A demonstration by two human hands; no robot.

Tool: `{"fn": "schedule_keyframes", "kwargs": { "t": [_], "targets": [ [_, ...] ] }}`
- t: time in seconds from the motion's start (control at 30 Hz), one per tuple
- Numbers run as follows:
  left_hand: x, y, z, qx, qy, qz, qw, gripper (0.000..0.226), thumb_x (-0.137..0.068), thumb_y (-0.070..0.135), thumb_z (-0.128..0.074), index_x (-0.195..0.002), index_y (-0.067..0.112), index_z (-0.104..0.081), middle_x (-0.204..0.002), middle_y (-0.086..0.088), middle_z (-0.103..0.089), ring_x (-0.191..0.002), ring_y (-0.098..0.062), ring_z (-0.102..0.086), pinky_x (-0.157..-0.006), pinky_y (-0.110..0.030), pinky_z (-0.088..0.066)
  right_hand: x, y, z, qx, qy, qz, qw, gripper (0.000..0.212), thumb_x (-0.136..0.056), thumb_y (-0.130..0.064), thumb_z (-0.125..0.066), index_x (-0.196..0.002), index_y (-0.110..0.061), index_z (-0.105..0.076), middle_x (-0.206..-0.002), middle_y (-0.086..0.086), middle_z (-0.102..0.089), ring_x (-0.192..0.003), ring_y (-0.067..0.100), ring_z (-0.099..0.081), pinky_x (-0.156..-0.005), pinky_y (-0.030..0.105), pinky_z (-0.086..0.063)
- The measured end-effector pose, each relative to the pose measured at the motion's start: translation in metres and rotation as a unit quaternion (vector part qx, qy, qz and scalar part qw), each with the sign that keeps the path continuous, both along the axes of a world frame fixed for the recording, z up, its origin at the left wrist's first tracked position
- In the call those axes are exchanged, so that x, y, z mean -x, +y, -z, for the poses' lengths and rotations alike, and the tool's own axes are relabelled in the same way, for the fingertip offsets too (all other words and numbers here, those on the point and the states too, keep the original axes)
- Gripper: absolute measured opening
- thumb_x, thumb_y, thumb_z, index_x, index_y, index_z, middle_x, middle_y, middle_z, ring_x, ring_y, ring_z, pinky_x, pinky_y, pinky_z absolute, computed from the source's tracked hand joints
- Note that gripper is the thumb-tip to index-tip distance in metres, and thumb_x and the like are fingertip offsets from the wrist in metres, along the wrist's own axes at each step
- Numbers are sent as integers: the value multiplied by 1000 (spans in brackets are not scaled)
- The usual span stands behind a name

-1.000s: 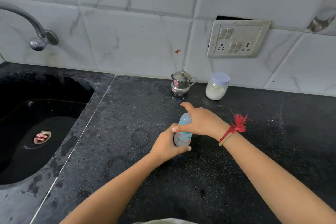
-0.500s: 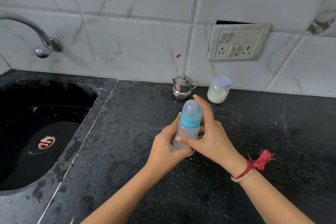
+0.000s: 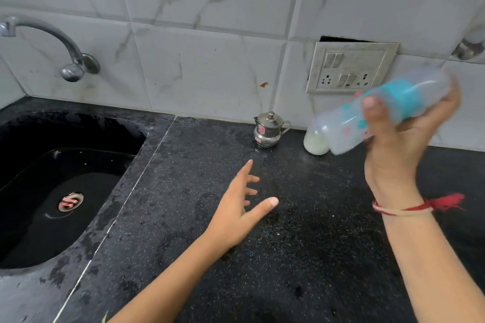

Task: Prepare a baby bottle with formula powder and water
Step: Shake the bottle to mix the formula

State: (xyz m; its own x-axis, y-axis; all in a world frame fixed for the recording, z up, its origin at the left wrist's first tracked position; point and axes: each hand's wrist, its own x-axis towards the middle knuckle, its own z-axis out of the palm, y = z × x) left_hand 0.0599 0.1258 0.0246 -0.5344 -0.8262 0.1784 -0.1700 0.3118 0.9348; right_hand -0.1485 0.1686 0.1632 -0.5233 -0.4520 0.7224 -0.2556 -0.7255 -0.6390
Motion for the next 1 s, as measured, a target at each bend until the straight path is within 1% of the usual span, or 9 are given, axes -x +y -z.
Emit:
{"fn": "schedule_keyframes", "kwargs": {
  "t": [0.07,0.17,0.33,0.47,0.6,0.7,0.83,0.93,1.0],
  "targets": [
    [0,-5,5,-7,0,-17,1000,86,-74,71,-55,-147,44,-18,-128,23,-47,-110,2,-52,-95,-35,-50,-4,-7,5,-23,8,8,1000,84,-71,-19,-80,-131,-22,-21,-123,7,-40,-99,13,-53,-85,43,-52],
    [1,-10,10,-7,-18,-14,1000,82,-77,67,-59,-146,44,-21,-129,21,-47,-110,1,-54,-93,-31,-50,-18,-9,37,-217,155,-69,961,82,-57,-31,-81,-123,-38,-32,-120,-2,-43,-95,-1,-55,-77,21,-50],
    [-1,-17,23,-12,-47,-30,998,70,-87,44,-63,-145,40,-24,-126,18,-49,-110,-2,-53,-92,-28,-48,-13,-20,31,-99,-90,-34,990,84,-66,-24,-82,-130,-35,-29,-123,7,-44,-100,14,-57,-85,48,-54],
    [1,-25,26,3,-78,-32,996,70,-87,40,-65,-145,38,-25,-127,12,-50,-108,-4,-54,-86,-23,-48,-22,-24,30,-210,119,-108,965,83,-63,-20,-77,-128,-31,-28,-117,2,-46,-94,9,-60,-79,29,-54],
    [1,-36,24,13,-77,-57,995,69,-88,40,-64,-146,35,-27,-126,13,-50,-107,-4,-54,-87,-29,-49,-16,-30,24,-119,-63,-32,990,86,-69,-20,-76,-136,-28,-22,-121,4,-45,-99,11,-58,-80,36,-54],
    [2,-38,26,15,-88,-51,995,69,-87,39,-65,-145,35,-27,-126,11,-50,-107,-6,-54,-87,-29,-49,-20,-26,25,-204,104,-69,971,82,-65,-21,-76,-129,-29,-26,-123,4,-40,-92,0,-59,-76,22,-52],
    [3,-40,31,13,-97,-51,994,68,-88,39,-64,-145,33,-28,-126,12,-49,-106,-5,-53,-88,-29,-49,-6,-35,18,-142,-70,-27,987,72,-75,-18,-73,-129,-31,-27,-114,4,-49,-86,6,-63,-66,28,-54],
    [4,-37,34,13,-103,-40,994,67,-88,36,-65,-145,32,-29,-125,10,-49,-104,-4,-54,-86,-29,-50,-10,-34,15,-230,73,-68,968,77,-63,-23,-77,-125,-36,-33,-113,-2,-47,-87,5,-61,-71,30,-56],
    [5,-39,35,11,-103,-40,994,66,-89,35,-65,-144,31,-30,-124,9,-49,-104,-5,-54,-87,-31,-51,-6,-39,16,-208,37,-11,977,77,-71,-17,-75,-132,-30,-29,-113,0,-48,-88,9,-62,-70,33,-57]
  ]
}}
